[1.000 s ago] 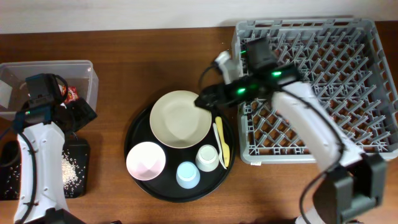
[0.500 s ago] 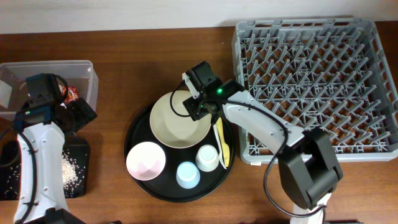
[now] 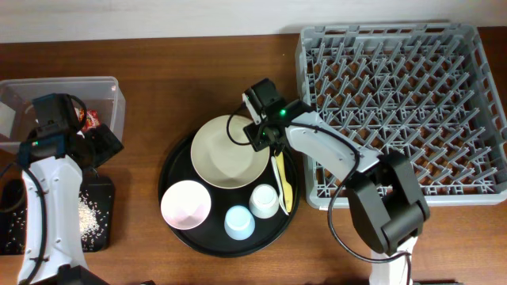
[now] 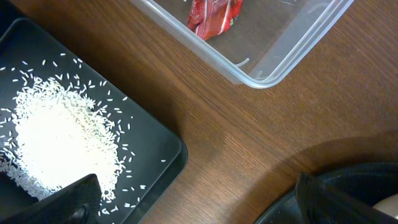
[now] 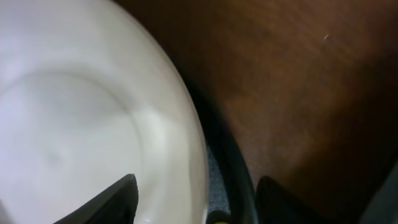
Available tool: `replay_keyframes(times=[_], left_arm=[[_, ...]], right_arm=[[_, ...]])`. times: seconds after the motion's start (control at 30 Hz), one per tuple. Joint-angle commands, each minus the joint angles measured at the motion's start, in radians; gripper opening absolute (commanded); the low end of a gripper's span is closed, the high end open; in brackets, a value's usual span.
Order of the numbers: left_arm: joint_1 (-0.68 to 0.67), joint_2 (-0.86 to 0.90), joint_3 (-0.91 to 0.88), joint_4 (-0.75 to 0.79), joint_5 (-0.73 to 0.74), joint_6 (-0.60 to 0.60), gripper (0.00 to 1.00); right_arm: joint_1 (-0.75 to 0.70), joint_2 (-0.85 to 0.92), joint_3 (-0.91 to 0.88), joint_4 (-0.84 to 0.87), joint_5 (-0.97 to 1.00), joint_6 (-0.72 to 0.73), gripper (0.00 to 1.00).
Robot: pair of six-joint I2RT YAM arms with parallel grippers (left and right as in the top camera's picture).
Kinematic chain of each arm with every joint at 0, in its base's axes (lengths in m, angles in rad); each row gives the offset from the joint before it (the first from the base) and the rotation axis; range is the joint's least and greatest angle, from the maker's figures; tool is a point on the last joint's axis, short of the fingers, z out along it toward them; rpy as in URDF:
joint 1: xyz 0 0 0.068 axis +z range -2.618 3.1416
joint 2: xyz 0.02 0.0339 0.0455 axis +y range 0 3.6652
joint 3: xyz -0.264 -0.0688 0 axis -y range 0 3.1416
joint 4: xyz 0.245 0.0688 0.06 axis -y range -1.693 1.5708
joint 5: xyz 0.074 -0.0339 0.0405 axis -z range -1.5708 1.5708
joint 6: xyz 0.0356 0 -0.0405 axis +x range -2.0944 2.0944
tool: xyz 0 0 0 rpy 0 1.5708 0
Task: Sort waste into correct bins and load items into the dishwasher rack
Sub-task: 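Reach the right gripper to the beige plate and grasp its rim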
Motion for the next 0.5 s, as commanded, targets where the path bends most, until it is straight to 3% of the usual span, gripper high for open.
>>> replay_keyframes(times=[0.0, 0.13, 0.17, 0.2, 0.37, 0.47], left_arm=[[0.001, 0.001, 0.008, 0.002, 0.003, -0.013, 0.99], [0.001, 0.001, 0.008, 0.002, 0.003, -0.013, 0.99], [0.001, 0.001, 0.008, 0.002, 0.003, -0.013, 0.99], [0.001, 0.001, 0.008, 0.002, 0.003, -0.013, 0.99], [0.001, 0.001, 0.008, 0.002, 0.003, -0.013, 0.99], [0.001, 0.001, 0.008, 0.002, 0.003, -0.013, 0.99]], right_arm=[[0.0, 0.014, -0.007, 0.01, -0.053, 0.014, 0.64], [0.0, 0.014, -0.007, -0.008, -0.056, 0.015, 0.61], [0.0, 0.014, -0.007, -0.008, -0.056, 0.042, 0.52], [0.0, 0.014, -0.008, -0.011, -0.056, 0.041, 0.5], [0.0, 0.014, -0.038, 0.005, -0.055, 0.041, 0.5], [0.0, 0.014, -0.038, 0.008, -0.055, 0.041, 0.42]])
